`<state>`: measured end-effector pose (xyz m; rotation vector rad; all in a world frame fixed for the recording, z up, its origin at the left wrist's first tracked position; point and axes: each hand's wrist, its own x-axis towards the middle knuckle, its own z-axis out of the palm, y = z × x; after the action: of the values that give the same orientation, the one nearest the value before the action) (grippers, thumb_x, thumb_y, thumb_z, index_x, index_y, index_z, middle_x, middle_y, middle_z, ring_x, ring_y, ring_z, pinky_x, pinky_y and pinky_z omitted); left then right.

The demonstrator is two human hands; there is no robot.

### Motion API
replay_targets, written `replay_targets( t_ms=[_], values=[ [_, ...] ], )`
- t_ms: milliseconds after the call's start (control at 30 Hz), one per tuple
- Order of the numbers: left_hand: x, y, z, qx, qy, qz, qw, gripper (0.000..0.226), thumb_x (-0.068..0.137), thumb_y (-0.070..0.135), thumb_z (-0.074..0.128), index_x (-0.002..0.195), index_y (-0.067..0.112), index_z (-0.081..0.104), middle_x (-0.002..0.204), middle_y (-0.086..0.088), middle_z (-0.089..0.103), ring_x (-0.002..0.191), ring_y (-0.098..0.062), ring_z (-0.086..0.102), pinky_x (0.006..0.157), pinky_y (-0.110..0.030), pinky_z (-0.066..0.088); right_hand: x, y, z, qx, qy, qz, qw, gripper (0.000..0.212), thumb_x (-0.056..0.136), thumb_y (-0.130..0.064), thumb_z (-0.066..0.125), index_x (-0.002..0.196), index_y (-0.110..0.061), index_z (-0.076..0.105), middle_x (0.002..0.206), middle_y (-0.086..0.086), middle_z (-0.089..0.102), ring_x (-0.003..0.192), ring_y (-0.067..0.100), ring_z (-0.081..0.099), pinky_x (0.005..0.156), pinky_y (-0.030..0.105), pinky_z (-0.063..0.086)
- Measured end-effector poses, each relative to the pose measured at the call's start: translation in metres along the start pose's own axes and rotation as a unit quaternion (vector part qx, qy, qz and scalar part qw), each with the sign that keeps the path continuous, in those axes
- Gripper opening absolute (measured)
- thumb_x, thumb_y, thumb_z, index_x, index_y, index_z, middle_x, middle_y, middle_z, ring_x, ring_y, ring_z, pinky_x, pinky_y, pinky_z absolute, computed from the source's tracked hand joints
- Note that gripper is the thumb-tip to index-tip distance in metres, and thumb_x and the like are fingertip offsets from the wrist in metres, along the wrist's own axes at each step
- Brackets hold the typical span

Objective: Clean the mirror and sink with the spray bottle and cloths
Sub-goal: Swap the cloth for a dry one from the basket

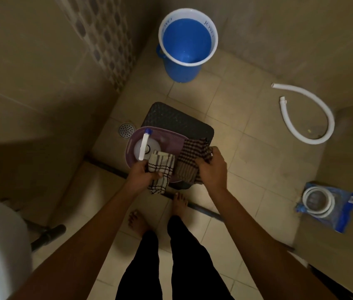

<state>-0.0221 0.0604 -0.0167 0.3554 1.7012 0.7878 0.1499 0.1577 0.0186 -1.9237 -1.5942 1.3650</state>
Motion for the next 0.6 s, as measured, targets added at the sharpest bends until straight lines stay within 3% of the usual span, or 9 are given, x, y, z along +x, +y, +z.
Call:
replay_targets(
  t_ms=[100,367,467,533,600],
  values=[
    [0.006,0.011,0.017,-0.006,0.003,-0.004,1.0,0.03,0.08,-0.004,0.069,0.09,0.021,0.058,0.093,0.005,0.066,0.089,-0.012,0.063,0.081,-0.03,0.054,-0.009,0.003,-0.025,0.07,0.019,0.023,0.997,0.013,0.089,-0.006,0.061,0.097,-0.015,0.057,0.087,-0.005,0.065,0.081,0.01,0.062,0.073,0.031,0.053],
    [0.061,0.011,0.05,0.026,0.034,-0.062,0.997,0.025,0.088,0.008,0.062,0.112,0.012,0.057,0.116,-0.004,0.064,0.111,-0.024,0.059,0.098,-0.046,0.049,-0.016,0.012,-0.046,0.129,0.019,0.043,0.991,0.028,0.089,-0.002,0.06,0.089,-0.03,0.058,0.092,-0.005,0.068,0.09,0.014,0.066,0.08,0.038,0.057],
    [0.082,0.008,0.059,0.054,0.037,-0.087,0.994,0.033,0.091,0.006,0.055,0.124,0.008,0.054,0.12,-0.004,0.059,0.114,-0.022,0.054,0.095,-0.035,0.044,-0.014,0.015,-0.049,0.129,0.017,0.031,0.991,0.031,0.089,0.0,0.06,0.088,-0.03,0.057,0.09,-0.008,0.067,0.087,0.011,0.064,0.08,0.036,0.056],
    [0.096,0.004,0.066,0.07,0.036,-0.101,0.992,0.034,0.093,0.008,0.052,0.127,0.005,0.052,0.121,-0.006,0.058,0.115,-0.025,0.054,0.089,-0.035,0.042,-0.011,0.018,-0.05,0.126,0.012,0.031,0.991,0.031,0.089,0.0,0.06,0.089,-0.031,0.057,0.091,-0.007,0.067,0.089,0.012,0.065,0.082,0.038,0.056],
    [0.107,-0.001,0.072,0.086,0.027,-0.116,0.989,0.033,0.093,0.009,0.052,0.126,0.006,0.052,0.121,-0.007,0.059,0.117,-0.027,0.055,0.093,-0.038,0.045,-0.009,0.022,-0.049,0.124,0.007,0.032,0.992,0.031,0.089,0.0,0.06,0.091,-0.031,0.057,0.094,-0.006,0.068,0.091,0.013,0.066,0.084,0.04,0.057]
  ],
)
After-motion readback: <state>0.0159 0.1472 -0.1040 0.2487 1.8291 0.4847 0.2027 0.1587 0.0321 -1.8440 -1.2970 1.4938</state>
